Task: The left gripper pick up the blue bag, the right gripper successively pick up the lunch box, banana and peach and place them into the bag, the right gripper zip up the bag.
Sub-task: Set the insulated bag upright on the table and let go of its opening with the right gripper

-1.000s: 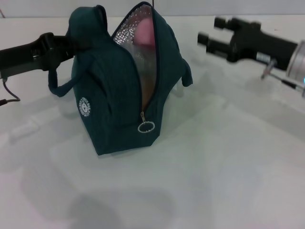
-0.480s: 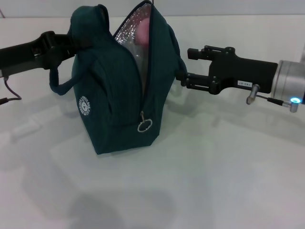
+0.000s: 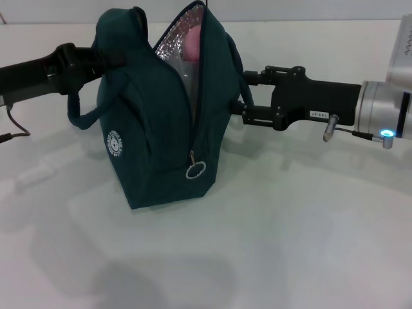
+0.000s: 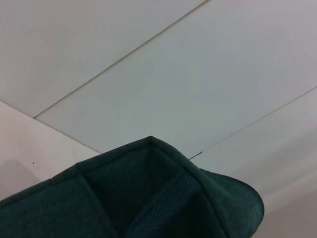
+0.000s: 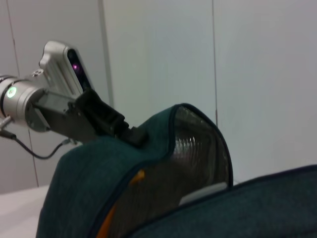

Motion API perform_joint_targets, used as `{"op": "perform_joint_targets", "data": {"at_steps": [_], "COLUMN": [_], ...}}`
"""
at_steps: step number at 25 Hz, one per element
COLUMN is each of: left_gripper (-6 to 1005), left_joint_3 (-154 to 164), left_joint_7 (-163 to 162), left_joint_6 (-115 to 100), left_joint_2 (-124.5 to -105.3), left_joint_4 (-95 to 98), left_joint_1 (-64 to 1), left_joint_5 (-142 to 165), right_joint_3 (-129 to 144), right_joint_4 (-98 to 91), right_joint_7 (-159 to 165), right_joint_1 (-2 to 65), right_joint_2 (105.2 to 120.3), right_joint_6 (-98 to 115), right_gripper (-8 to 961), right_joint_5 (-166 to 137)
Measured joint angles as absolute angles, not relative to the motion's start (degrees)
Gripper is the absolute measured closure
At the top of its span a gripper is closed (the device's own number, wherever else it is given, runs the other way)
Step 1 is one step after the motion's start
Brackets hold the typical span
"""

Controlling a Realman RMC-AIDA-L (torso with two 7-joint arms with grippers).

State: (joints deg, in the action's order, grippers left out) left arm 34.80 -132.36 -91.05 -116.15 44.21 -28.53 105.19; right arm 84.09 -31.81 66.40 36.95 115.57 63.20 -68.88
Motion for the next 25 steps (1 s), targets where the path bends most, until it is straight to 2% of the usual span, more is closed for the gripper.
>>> {"op": "perform_joint_targets", "data": {"at_steps": [25], "left_gripper": [941], "left_joint_3": [34.8], "left_joint_7": [-132.4], "left_joint_6": [-90.5], "left_joint_2": [-116.07], "left_joint_4": [44.2], "left_joint_1": [-28.3], "left_joint_5": [105.2], "right_joint_3": [83.6], "right_joint_4": [-31.9], "right_joint_7": [66.8], "right_joint_1": [36.8], "right_joint_2": [115.06], "right_joint_6": [60.7], "right_gripper": [297], "right_joint_5": [-73.2]}}
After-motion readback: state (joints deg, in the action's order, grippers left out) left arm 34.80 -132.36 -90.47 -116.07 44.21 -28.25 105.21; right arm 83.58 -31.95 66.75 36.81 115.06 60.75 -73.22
